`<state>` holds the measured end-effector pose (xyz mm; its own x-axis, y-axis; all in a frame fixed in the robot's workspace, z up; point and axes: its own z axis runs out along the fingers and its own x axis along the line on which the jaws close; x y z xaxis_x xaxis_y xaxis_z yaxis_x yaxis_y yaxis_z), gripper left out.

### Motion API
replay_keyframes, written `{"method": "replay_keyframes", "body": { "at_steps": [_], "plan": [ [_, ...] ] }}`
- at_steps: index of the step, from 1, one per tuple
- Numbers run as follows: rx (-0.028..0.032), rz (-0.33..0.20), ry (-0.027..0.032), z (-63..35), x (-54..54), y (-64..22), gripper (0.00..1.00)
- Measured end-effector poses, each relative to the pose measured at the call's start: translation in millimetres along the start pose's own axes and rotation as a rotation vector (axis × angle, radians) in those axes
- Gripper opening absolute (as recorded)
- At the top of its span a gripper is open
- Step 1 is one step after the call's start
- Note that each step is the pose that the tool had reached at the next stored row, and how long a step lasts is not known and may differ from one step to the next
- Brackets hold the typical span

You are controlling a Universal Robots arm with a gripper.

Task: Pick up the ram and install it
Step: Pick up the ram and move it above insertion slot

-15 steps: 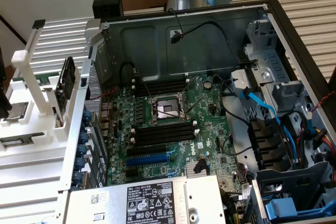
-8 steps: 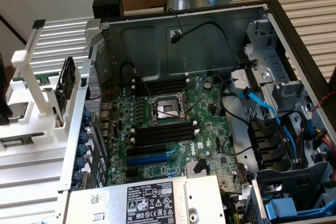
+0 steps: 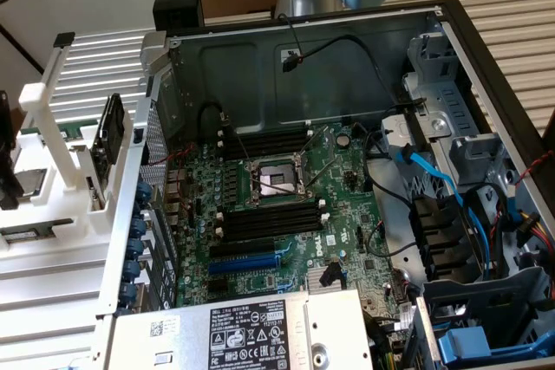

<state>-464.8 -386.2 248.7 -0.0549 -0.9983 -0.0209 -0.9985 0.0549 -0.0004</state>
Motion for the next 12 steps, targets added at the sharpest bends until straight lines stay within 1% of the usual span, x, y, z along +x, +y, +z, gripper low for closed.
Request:
{"method": "replay_keyframes", "body": {
  "at_steps": [2, 3, 12],
  "plan": [
    [0.0001, 0.0, -0.0001, 4.4, 0.0, -5.6, 0.24],
    [0.0002, 0.0, -0.0002, 6.3, 0.1, -6.8, 0.24],
    [0.0, 0.0, -0.0005, 22.8, 0.4, -7.0, 0.24]
  ]
}}
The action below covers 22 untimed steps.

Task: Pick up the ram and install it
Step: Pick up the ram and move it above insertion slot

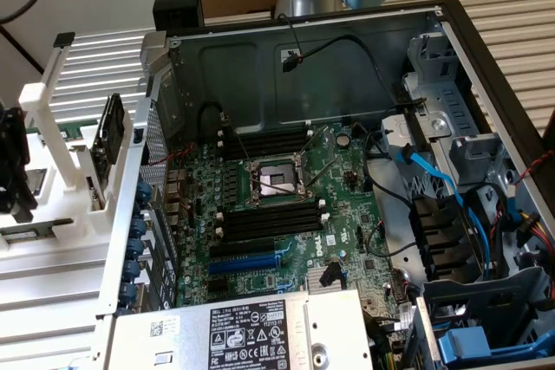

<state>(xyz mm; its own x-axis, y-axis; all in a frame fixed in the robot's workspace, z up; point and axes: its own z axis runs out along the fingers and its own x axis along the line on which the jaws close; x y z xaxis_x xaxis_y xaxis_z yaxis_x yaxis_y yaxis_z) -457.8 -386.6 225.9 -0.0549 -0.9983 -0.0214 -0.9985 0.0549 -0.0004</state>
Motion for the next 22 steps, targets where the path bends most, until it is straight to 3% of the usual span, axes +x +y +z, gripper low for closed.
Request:
{"method": "replay_keyframes", "body": {
  "at_steps": [10, 12, 14, 15, 20, 22],
  "plan": [
    [-0.0003, 0.0, -0.0056, 15.0, 1.5, 0.0, 0.24],
    [-0.0008, 0.0, -0.0105, 16.0, 1.7, -0.1, 0.24],
    [-0.0012, 0.0, -0.0208, 16.3, 1.7, -0.1, 0.24],
    [-0.0012, 0.0, -0.0228, 16.6, 1.6, -0.1, 0.24],
    [-0.001, 0.0, -0.021, 18.1, 0.9, 0.2, 0.24],
    [-0.0006, 0.0, -0.0125, 18.4, -0.8, 1.2, 0.24]
  ]
}}
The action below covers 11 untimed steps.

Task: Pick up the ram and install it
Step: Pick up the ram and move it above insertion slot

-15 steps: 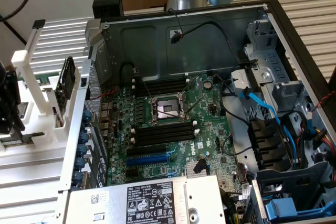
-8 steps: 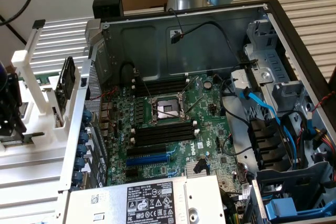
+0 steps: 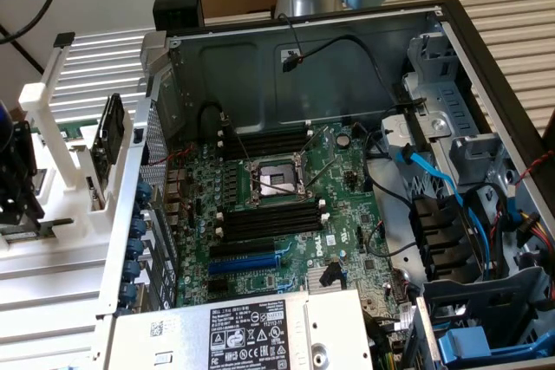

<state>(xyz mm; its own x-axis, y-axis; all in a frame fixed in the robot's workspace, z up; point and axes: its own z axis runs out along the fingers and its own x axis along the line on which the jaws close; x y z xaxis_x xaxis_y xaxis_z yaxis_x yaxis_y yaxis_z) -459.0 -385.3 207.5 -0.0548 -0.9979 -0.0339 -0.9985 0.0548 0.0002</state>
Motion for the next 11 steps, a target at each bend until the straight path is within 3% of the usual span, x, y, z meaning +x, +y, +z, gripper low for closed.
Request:
{"method": "replay_keyframes", "body": {
  "at_steps": [3, 6, 11],
  "plan": [
    [0.0007, 0.0, 0.0106, 0.2, -1.9, 2.3, 0.24],
    [0.0057, 0.0, 0.0155, 0.8, -2.0, 5.0, 0.24],
    [0.026, -0.001, 0.0196, 3.2, -1.9, 6.6, 0.24]
  ]
}}
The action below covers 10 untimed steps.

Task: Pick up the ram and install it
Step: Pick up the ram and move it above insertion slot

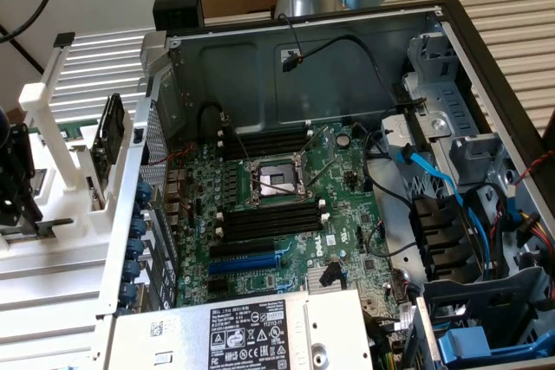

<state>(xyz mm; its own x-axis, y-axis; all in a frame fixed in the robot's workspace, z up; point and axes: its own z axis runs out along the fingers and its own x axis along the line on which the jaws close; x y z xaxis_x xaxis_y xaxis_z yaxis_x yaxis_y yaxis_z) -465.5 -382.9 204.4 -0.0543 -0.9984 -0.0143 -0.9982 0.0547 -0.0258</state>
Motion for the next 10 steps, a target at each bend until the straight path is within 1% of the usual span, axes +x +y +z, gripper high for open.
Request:
{"method": "replay_keyframes", "body": {
  "at_steps": [2, 3, 4, 7, 10],
  "plan": [
    [0.0068, 0.0, -0.0004, 1.0, 0.0, 0.0, 0.24],
    [0.0095, 0.0, -0.0006, 1.7, -0.1, 0.1, 0.24],
    [0.011, 0.0, -0.0007, 2.1, -0.1, 0.0, 0.24],
    [0.0116, 0.0, -0.0005, 2.4, -0.1, 0.0, 0.24],
    [0.0119, 0.0, -0.0007, 2.8, -0.2, -1.9, 0.24]
  ]
}}
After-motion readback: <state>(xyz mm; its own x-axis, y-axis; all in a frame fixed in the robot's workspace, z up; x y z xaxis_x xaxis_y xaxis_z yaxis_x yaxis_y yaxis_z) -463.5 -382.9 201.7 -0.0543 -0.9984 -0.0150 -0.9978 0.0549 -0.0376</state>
